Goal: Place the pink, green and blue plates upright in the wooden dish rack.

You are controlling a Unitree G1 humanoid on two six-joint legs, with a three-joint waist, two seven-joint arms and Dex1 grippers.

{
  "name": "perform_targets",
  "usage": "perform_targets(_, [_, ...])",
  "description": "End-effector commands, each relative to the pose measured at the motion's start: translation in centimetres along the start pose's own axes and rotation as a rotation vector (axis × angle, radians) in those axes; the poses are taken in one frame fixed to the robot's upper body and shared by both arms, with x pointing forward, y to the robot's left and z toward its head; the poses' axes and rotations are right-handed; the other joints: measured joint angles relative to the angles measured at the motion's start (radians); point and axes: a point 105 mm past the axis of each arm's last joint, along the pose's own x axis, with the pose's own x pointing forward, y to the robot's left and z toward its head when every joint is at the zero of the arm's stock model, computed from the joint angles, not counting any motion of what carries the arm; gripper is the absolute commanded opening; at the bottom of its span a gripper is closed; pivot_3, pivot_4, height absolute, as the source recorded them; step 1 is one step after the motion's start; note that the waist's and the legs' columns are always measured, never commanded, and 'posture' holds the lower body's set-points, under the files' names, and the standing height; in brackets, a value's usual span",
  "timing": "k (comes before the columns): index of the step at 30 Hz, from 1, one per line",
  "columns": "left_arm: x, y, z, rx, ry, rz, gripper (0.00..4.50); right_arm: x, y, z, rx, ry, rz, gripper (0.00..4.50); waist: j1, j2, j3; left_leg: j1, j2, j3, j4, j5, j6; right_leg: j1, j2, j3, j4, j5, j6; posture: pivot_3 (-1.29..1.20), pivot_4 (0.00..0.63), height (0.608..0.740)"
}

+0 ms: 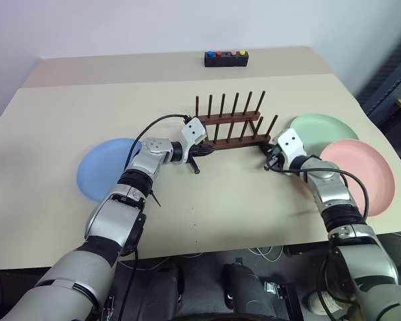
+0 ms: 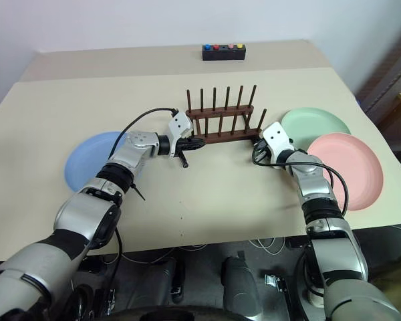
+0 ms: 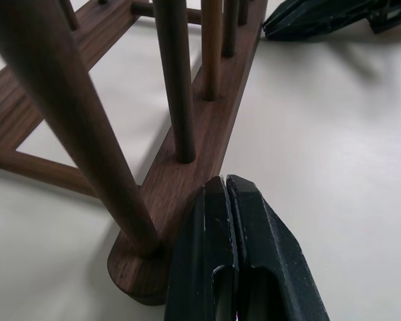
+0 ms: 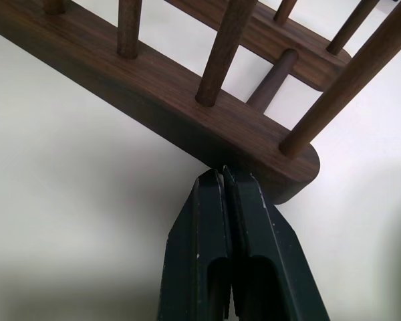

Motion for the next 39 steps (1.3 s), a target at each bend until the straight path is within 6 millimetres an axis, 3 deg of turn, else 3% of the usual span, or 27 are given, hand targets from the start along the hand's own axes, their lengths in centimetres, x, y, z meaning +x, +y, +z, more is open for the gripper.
perform_targets(1, [0.1,0.4,1.3,0.028,-0.038,0.019,0.00,0.3,-0.1,1.1,-0.024,-0.035,0.000,0.06,0.000,0.000,0.000,0.000,0.000,0.000,0.000,0.000,0.000,0.000,0.000,0.000,0.000,0.000,0.000,0.00,0.150,0.740])
perform_targets(9, [0.1,1.1,1.9,0.020,-0.052,0.065,0.00,0.2,0.0,1.3,-0.019,-0.047,-0.004,0.06,0.000,0.000,0.000,0.000,0.000,0.000,0.000,0.000,0.000,0.000,0.000,0.000,0.000,0.000,0.000,0.00,0.150,0.740])
perform_targets(25, [0.3,-0.1,2.6,0.016,-0.092,-0.023,0.00,0.0,0.2,1.3,-0.032,-0.048,0.010,0.06,-0.001,0.000,0.000,0.000,0.000,0.000,0.000,0.000,0.000,0.000,0.000,0.000,0.000,0.000,0.000,0.00,0.150,0.740])
perform_targets(28, [-1.0,-0.7,3.7,-0.080,-0.167,-0.131,0.00,-1.8,0.9,2.1,-0.019,-0.078,0.090,0.06,0.001,0.000,0.000,-0.001,0.000,0.000,0.000,0.000,0.000,0.000,0.000,0.000,0.000,0.000,0.000,0.00,0.150,0.740])
perform_targets(32, [-4.3,-1.3,5.5,-0.172,-0.266,-0.245,0.00,-5.7,1.7,5.1,0.032,-0.157,0.172,0.06,0.001,0.001,0.001,-0.003,0.002,-0.001,-0.001,0.000,0.000,-0.002,0.000,0.000,0.000,0.000,0.001,0.00,0.150,0.740])
perform_targets(35, [-7.1,-1.9,7.1,-0.231,-0.323,-0.325,0.86,-8.9,2.0,8.1,0.156,-0.244,0.233,0.93,0.000,0.001,0.001,-0.002,0.003,-0.001,0.000,0.000,0.000,-0.002,0.000,0.000,0.000,0.000,0.001,0.00,0.150,0.740])
perform_targets(37, [-9.5,-3.4,8.5,-0.244,-0.350,-0.437,1.86,-11.2,2.5,10.0,0.174,-0.279,0.284,1.94,0.000,0.001,0.001,-0.002,0.003,-0.001,0.000,0.000,0.000,-0.003,0.000,0.000,0.001,0.000,0.000,0.00,0.150,0.740])
perform_targets(39, [-10.5,-3.9,8.8,-0.241,-0.336,-0.461,2.82,-12.1,2.5,10.7,0.190,-0.275,0.283,2.89,0.002,0.001,0.001,-0.002,0.004,-0.002,-0.001,0.000,0.000,-0.002,0.000,0.000,0.000,0.000,0.000,0.00,0.150,0.740])
